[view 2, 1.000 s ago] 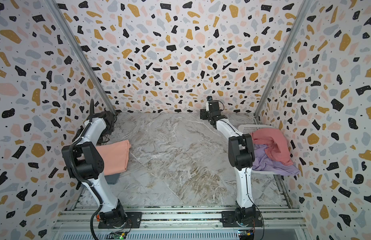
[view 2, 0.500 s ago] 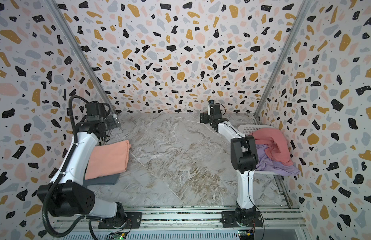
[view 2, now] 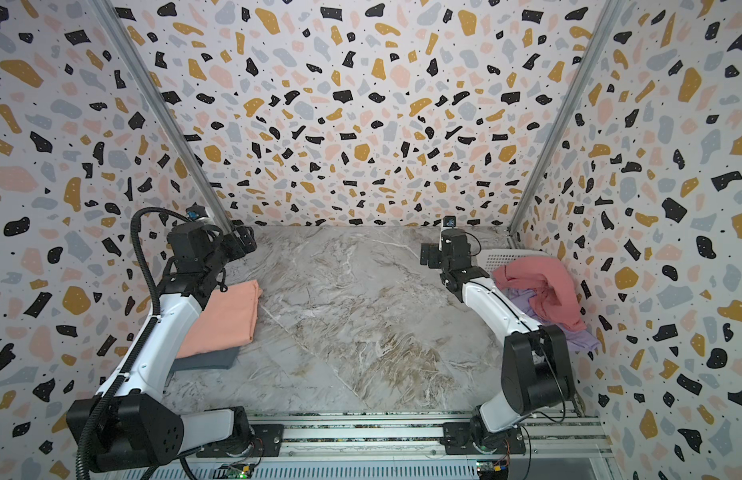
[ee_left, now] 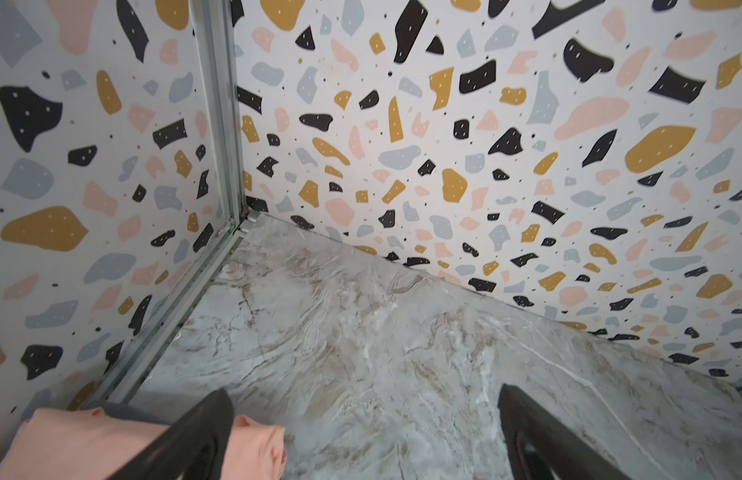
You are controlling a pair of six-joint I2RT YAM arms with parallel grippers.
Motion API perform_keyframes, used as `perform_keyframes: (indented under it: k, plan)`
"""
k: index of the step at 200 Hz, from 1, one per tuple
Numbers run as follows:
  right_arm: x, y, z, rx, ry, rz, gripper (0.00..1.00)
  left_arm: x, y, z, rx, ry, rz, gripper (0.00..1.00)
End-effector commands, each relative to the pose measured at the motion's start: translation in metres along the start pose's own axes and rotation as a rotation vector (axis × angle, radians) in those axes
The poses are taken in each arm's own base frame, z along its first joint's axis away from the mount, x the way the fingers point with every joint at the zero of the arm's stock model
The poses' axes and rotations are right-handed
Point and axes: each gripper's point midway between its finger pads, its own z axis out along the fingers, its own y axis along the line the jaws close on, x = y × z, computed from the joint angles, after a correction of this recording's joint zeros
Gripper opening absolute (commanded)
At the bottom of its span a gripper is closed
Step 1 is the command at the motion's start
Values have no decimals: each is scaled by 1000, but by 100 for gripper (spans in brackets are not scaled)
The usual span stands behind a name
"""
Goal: Fold and stack the t-shirts
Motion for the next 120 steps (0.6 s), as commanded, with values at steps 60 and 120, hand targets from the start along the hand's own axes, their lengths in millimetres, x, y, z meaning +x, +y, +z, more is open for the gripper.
perform_keyframes:
  k: [60,120]
  plan:
    - [87,-52,-103,117,74,126,99,63,-18,-25,-177,-77,344,100]
    - [109,-72,-104,210,42,122,99,77,2,-44,-250,-267,278,100]
